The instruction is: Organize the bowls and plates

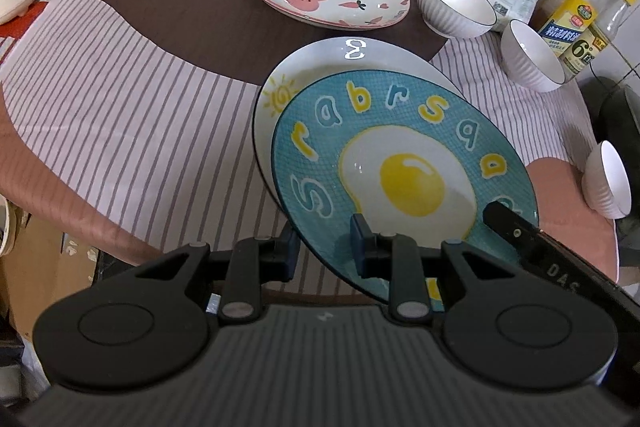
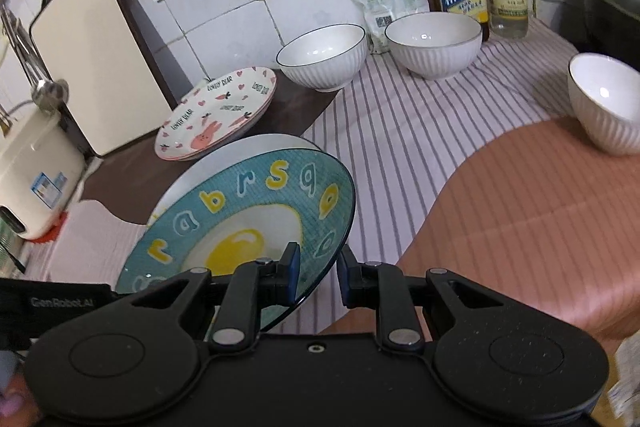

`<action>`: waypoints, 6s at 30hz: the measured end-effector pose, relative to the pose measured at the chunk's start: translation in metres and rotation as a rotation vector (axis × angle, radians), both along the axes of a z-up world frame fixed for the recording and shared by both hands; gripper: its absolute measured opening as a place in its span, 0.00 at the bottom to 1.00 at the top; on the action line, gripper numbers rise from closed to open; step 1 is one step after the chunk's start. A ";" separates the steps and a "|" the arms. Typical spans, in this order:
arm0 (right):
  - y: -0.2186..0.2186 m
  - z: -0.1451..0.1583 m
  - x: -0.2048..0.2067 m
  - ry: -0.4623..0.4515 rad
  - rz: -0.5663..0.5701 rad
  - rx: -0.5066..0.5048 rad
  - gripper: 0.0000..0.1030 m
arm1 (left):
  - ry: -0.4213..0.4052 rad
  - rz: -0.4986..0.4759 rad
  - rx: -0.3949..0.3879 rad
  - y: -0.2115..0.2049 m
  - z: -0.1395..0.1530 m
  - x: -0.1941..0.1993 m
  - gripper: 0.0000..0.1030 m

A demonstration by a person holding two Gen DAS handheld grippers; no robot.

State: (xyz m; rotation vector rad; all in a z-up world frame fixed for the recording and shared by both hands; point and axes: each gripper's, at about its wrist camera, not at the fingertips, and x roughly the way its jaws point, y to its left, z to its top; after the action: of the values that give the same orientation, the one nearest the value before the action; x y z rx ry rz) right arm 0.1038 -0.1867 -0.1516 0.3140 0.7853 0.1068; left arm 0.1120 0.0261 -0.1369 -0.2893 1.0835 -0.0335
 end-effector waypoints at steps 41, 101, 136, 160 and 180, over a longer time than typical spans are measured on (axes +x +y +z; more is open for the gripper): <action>0.015 -0.017 0.021 0.038 0.097 -0.084 0.30 | 0.126 -0.074 0.130 -0.005 -0.004 0.026 0.24; 0.050 -0.024 0.243 0.063 0.066 0.166 0.70 | -0.200 -0.119 0.019 0.109 -0.012 0.217 0.60; 0.025 0.006 0.184 -0.048 0.050 0.276 0.18 | -0.210 -0.053 -0.065 0.088 -0.032 0.186 0.13; -0.036 0.029 0.023 -0.095 0.022 0.256 0.18 | -0.119 -0.113 -0.104 0.027 0.027 0.037 0.15; -0.024 -0.009 0.014 0.024 0.025 0.201 0.19 | 0.014 -0.075 -0.056 0.019 -0.013 0.031 0.18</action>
State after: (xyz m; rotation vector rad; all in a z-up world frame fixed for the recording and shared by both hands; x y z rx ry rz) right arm 0.1176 -0.2104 -0.1609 0.4969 0.8039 0.2067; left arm 0.1426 0.0448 -0.1504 -0.2990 1.1084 -0.1292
